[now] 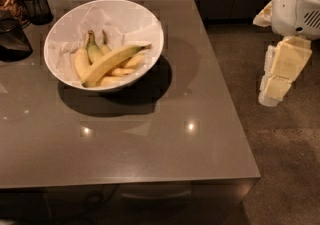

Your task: Pick banana from white bowl

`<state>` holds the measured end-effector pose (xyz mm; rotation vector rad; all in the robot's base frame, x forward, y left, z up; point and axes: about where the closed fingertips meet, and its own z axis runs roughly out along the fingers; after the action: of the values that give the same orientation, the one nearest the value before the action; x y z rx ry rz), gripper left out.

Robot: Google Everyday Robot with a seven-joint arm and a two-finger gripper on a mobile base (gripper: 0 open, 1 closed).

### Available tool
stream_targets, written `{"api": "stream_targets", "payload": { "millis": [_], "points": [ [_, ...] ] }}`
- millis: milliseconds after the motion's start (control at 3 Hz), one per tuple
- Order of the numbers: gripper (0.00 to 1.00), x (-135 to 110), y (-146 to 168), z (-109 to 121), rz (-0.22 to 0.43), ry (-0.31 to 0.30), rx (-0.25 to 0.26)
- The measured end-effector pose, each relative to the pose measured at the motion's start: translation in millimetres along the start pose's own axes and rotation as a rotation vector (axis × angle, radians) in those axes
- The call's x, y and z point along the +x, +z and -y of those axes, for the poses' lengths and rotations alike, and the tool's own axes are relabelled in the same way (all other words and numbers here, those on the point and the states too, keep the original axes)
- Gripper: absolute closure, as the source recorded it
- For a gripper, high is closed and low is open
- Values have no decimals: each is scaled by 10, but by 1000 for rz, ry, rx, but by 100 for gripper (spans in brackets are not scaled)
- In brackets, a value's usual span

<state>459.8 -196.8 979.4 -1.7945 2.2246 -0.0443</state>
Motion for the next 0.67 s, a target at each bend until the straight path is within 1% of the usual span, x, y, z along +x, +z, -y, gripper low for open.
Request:
{"api": "stream_targets", "payload": {
  "millis": [333, 667],
  "points": [
    [0, -252, 149, 160, -23, -52, -63],
    [0, -584, 283, 285, -43, -134, -79]
  ]
}}
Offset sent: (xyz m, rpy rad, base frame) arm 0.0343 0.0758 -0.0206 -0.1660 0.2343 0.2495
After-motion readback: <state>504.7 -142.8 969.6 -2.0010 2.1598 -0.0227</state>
